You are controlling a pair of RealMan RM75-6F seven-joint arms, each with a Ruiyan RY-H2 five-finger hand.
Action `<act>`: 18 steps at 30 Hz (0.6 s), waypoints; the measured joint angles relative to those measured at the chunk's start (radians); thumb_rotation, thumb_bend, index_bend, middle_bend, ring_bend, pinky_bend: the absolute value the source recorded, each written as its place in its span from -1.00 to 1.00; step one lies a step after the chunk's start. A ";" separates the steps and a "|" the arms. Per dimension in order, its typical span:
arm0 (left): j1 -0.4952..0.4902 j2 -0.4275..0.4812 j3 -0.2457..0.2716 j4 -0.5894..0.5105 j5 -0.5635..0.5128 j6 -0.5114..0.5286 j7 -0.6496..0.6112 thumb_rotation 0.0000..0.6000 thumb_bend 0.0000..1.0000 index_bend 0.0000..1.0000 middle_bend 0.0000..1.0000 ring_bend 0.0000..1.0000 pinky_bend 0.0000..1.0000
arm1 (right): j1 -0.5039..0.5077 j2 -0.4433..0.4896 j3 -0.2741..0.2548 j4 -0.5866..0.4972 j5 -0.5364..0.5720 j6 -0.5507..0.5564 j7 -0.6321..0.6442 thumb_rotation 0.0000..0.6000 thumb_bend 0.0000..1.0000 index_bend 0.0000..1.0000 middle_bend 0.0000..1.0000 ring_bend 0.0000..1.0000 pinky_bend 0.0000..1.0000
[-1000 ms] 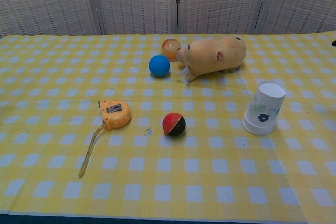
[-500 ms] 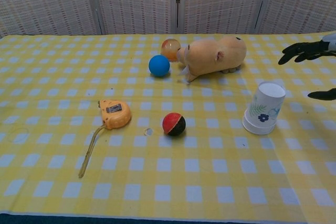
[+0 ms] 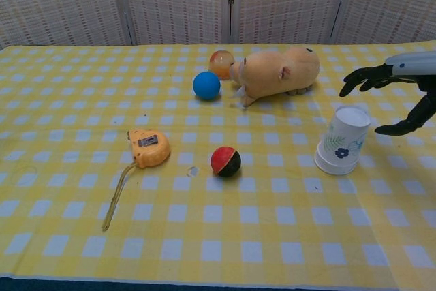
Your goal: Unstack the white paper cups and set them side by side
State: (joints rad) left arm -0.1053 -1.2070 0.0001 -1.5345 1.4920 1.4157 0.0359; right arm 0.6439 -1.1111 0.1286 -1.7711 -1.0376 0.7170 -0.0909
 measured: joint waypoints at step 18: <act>0.006 0.003 -0.002 0.003 -0.010 0.002 -0.006 1.00 -0.54 -1.00 -1.00 -1.00 -1.00 | 0.082 -0.012 -0.017 0.021 0.101 -0.043 -0.031 1.00 -0.21 -0.48 -0.85 -0.80 -0.90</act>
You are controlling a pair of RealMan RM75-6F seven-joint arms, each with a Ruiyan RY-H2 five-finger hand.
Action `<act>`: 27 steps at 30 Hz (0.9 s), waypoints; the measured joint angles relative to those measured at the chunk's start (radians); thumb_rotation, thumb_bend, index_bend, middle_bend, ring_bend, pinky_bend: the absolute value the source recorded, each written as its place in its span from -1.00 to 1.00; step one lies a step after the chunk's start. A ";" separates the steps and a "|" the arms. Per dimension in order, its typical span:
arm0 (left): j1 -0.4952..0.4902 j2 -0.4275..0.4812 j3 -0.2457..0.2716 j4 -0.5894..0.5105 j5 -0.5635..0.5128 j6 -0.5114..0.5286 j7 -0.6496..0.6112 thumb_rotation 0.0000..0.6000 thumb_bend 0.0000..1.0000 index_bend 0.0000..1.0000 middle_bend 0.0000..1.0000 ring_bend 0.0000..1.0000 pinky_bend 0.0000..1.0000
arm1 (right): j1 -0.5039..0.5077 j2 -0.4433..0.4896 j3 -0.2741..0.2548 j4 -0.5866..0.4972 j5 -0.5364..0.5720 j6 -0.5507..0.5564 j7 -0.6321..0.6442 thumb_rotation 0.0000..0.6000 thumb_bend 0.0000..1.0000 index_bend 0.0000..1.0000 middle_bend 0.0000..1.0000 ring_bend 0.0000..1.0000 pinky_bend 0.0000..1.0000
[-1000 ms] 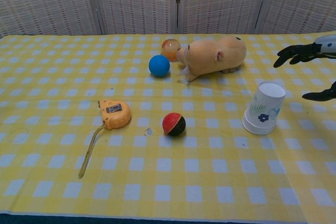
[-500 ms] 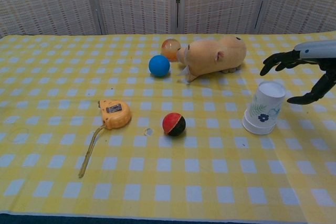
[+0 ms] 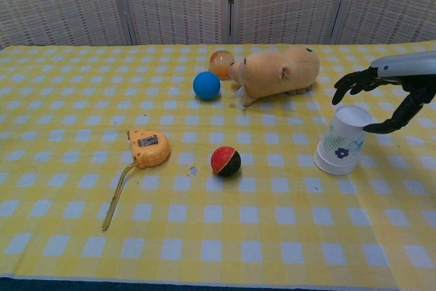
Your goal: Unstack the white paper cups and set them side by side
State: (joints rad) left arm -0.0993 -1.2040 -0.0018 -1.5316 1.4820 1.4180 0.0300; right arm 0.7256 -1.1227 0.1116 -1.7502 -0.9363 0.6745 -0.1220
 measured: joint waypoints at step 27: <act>-0.005 0.003 0.001 -0.001 -0.007 -0.017 0.005 1.00 -0.54 -1.00 -1.00 -1.00 -1.00 | 0.022 -0.009 -0.018 -0.001 0.008 0.035 0.008 1.00 -0.16 -0.22 -0.74 -0.75 -0.88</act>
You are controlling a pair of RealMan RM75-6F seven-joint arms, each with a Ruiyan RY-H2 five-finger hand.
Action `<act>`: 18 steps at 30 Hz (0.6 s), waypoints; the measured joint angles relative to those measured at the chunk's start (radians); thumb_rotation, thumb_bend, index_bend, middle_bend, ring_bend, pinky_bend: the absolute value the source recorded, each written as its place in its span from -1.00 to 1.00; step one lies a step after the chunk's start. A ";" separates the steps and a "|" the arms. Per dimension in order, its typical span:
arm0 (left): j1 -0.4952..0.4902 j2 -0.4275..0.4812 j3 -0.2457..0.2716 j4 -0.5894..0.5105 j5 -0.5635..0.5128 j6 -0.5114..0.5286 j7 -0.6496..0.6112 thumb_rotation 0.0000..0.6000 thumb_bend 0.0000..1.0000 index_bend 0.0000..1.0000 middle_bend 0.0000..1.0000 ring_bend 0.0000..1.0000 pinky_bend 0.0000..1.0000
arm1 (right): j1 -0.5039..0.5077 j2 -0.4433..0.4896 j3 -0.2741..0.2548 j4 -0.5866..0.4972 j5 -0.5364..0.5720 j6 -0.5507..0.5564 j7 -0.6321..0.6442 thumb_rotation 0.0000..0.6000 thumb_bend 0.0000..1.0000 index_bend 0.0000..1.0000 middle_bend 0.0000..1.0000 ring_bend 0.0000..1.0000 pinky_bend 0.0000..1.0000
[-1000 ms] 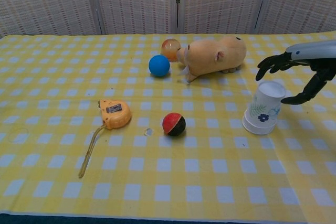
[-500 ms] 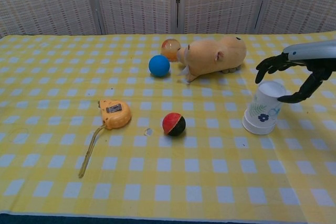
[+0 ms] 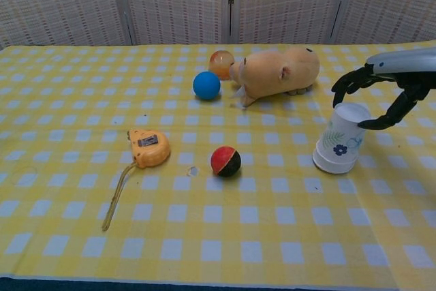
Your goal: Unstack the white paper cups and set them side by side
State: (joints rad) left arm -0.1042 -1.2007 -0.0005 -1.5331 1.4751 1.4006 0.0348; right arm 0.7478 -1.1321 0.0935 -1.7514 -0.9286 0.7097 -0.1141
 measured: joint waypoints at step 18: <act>-0.001 0.008 0.002 -0.014 0.001 -0.003 0.007 1.00 -0.54 -1.00 -1.00 -1.00 -1.00 | -0.061 0.145 0.025 -0.115 -0.104 0.083 0.073 1.00 -0.15 -0.20 -0.72 -0.74 -0.88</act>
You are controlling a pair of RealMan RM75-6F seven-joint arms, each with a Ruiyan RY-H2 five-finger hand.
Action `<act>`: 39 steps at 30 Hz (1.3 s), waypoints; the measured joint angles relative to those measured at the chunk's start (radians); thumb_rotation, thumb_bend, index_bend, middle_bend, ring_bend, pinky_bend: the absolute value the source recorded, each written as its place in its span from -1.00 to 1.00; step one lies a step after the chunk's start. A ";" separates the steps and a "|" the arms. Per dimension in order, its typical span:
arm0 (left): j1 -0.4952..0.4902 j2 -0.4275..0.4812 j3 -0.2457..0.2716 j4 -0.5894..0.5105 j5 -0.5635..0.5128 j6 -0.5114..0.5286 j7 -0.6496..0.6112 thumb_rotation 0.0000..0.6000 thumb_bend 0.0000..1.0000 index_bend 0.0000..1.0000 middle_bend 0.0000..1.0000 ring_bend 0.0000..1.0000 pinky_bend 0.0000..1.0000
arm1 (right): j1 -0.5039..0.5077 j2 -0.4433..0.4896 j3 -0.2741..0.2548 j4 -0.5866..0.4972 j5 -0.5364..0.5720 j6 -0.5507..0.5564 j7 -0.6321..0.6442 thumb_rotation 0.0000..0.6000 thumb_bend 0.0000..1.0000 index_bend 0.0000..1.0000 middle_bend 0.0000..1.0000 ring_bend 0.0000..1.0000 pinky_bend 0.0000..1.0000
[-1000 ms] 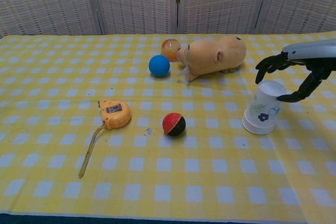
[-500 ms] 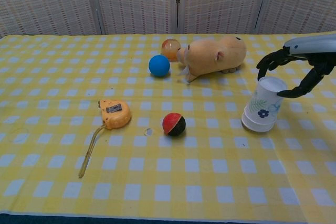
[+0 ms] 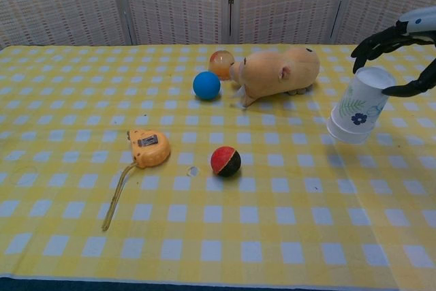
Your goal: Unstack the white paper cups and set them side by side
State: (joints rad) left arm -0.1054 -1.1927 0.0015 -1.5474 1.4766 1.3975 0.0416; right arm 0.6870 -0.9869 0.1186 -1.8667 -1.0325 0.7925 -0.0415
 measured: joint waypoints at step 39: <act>-0.013 -0.004 0.004 -0.025 -0.004 -0.025 0.038 1.00 -0.54 -1.00 -1.00 -1.00 -1.00 | -0.043 -0.059 -0.002 0.143 -0.178 -0.070 0.253 1.00 -0.15 -0.17 -0.68 -0.72 -0.90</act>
State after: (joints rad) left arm -0.1184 -1.1964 0.0059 -1.5727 1.4727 1.3729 0.0796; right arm 0.6440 -1.0458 0.1169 -1.7239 -1.2107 0.7229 0.2112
